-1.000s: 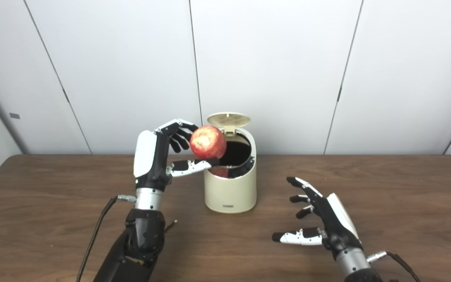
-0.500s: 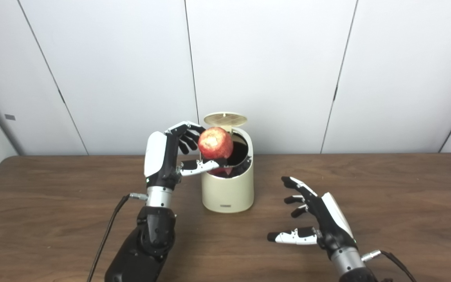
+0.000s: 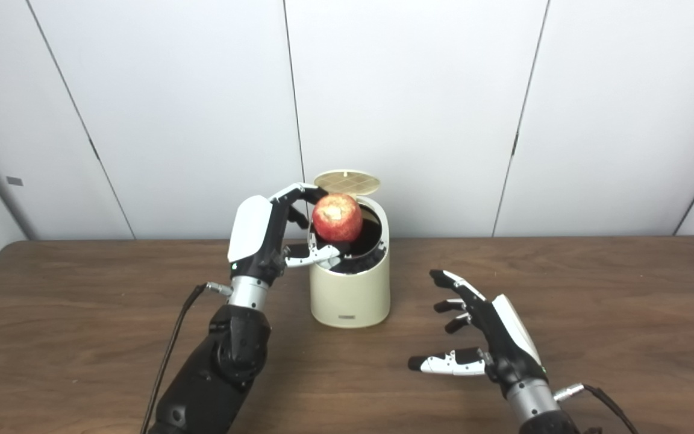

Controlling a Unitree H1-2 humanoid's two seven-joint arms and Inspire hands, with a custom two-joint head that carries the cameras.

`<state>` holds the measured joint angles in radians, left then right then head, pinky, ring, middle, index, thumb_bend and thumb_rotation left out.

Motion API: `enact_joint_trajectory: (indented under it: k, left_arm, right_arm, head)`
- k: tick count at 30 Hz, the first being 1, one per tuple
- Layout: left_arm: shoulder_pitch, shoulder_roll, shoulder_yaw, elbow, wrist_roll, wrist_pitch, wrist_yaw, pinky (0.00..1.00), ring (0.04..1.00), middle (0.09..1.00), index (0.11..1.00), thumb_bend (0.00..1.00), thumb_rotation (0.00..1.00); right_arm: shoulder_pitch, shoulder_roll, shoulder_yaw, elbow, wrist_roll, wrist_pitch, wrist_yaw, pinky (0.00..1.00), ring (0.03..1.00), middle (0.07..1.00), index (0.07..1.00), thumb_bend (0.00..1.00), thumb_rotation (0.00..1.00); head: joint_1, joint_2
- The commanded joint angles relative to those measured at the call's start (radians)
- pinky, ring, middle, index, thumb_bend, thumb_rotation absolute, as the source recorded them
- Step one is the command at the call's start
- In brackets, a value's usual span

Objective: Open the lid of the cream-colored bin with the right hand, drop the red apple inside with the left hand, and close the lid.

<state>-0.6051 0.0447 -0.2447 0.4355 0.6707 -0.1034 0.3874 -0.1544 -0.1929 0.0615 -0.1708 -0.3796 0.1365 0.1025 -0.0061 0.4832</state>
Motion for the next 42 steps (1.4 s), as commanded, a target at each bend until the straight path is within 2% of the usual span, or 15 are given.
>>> enact_joint_trajectory:
  k: [1, 6, 17, 20, 25, 29, 33, 35, 38, 42]
  left_arm:
    - [-0.038, 0.003, -0.008, -0.051, 0.020, 0.014, -0.010, 0.60, 0.755, 0.789, 0.883, 1.00, 0.35]
    - [-0.031, 0.013, -0.012, -0.075, 0.008, 0.020, -0.020, 0.59, 0.748, 0.789, 0.886, 1.00, 0.35]
    - [-0.001, 0.019, 0.002, -0.136, -0.015, -0.011, -0.019, 0.60, 0.731, 0.770, 0.876, 0.99, 0.35]
    - [0.016, 0.005, 0.030, -0.149, -0.051, -0.052, 0.013, 0.57, 0.677, 0.721, 0.806, 0.92, 0.34]
    - [0.050, -0.012, 0.084, -0.168, -0.102, -0.143, 0.074, 0.46, 0.578, 0.636, 0.682, 0.74, 0.22]
    - [0.066, -0.015, 0.126, -0.167, -0.128, -0.217, 0.124, 0.42, 0.547, 0.617, 0.655, 0.68, 0.14]
    - [0.081, -0.013, 0.170, -0.178, -0.153, -0.252, 0.148, 0.43, 0.553, 0.622, 0.653, 0.63, 0.09]
    - [0.090, -0.008, 0.189, -0.185, -0.172, -0.265, 0.142, 0.43, 0.556, 0.624, 0.655, 0.61, 0.08]
    - [0.114, 0.006, 0.215, -0.219, -0.243, -0.263, 0.094, 0.45, 0.575, 0.638, 0.665, 0.59, 0.09]
    - [0.175, 0.023, 0.244, -0.299, -0.399, -0.202, -0.031, 0.51, 0.623, 0.675, 0.694, 0.59, 0.12]
  right_arm:
    - [-0.025, -0.004, -0.002, -0.033, 0.001, -0.011, -0.013, 0.54, 0.726, 0.862, 0.851, 0.69, 0.10]
    - [-0.029, -0.006, -0.001, -0.024, 0.005, -0.019, -0.014, 0.55, 0.732, 0.866, 0.853, 0.68, 0.10]
    - [-0.035, -0.012, 0.001, -0.021, 0.005, -0.020, -0.012, 0.53, 0.724, 0.868, 0.853, 0.67, 0.07]
    - [-0.034, -0.010, 0.000, -0.024, 0.007, -0.012, -0.009, 0.54, 0.731, 0.868, 0.852, 0.67, 0.06]
    - [-0.030, -0.014, 0.002, -0.018, 0.013, -0.018, -0.004, 0.53, 0.725, 0.868, 0.860, 0.66, 0.06]
    - [-0.030, -0.020, 0.001, -0.008, 0.020, -0.029, -0.004, 0.53, 0.719, 0.866, 0.859, 0.66, 0.06]
    - [-0.032, -0.025, -0.001, 0.000, 0.020, -0.032, -0.011, 0.53, 0.717, 0.859, 0.853, 0.67, 0.04]
    - [-0.034, -0.025, -0.003, 0.003, 0.025, -0.038, -0.016, 0.53, 0.714, 0.858, 0.851, 0.67, 0.03]
    - [-0.038, -0.024, -0.006, 0.007, 0.032, -0.040, -0.021, 0.53, 0.717, 0.867, 0.849, 0.67, 0.03]
    - [-0.058, -0.018, -0.014, 0.001, 0.049, -0.032, -0.021, 0.52, 0.728, 0.875, 0.848, 0.65, 0.07]
  head:
    - [-0.001, 0.001]
    - [0.001, 0.001]
    - [0.010, 0.001]
    - [0.010, 0.001]
    - [0.020, -0.001]
    - [0.025, 0.000]
    - [0.028, -0.001]
    - [0.029, -0.002]
    - [0.030, -0.003]
    - [0.032, -0.003]
